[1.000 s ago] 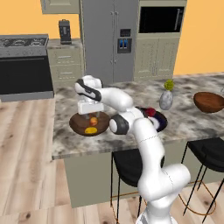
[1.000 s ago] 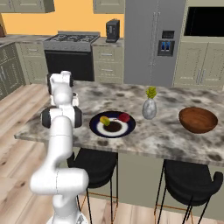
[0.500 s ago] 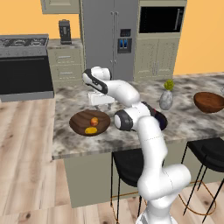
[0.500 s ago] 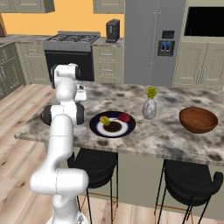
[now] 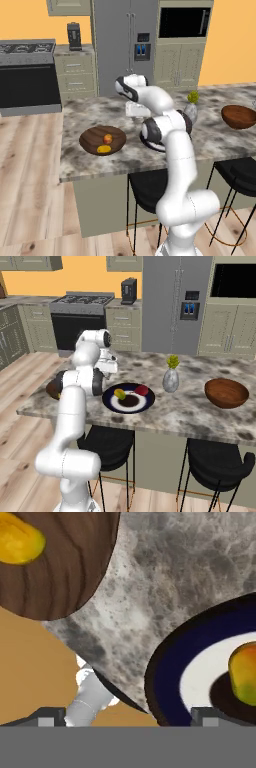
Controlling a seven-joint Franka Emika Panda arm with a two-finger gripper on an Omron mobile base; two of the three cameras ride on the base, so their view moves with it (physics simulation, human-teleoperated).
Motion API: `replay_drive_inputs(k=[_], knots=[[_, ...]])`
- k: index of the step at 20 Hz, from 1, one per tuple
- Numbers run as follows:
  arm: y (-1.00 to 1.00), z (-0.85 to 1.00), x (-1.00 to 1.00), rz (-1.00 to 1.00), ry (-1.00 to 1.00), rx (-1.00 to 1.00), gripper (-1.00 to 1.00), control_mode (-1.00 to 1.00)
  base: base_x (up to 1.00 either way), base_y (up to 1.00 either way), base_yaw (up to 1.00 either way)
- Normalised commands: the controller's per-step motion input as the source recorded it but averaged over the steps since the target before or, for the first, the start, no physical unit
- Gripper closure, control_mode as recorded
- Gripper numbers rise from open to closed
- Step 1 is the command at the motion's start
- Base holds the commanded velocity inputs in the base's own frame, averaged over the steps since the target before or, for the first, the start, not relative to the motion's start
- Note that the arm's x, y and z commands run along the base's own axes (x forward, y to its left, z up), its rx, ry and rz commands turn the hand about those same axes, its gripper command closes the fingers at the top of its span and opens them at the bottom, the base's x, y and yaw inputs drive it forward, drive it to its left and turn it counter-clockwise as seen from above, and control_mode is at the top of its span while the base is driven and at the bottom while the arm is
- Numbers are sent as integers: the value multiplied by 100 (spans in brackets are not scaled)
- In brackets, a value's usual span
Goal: Take the fruits from the plate on the dining counter and place two fruits in each bowl.
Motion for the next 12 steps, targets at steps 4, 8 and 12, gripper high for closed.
replay_drive_inputs(k=[4, 8, 12], knots=[[-97, -27, -100, 23, -64, 19, -100, -100, 0, 0, 0], [-77, -37, -77, 24, -74, 21, -100, -100, 0, 0, 0], [-36, -27, 9, 14, -24, 26, -100, -100, 0, 0, 0]])
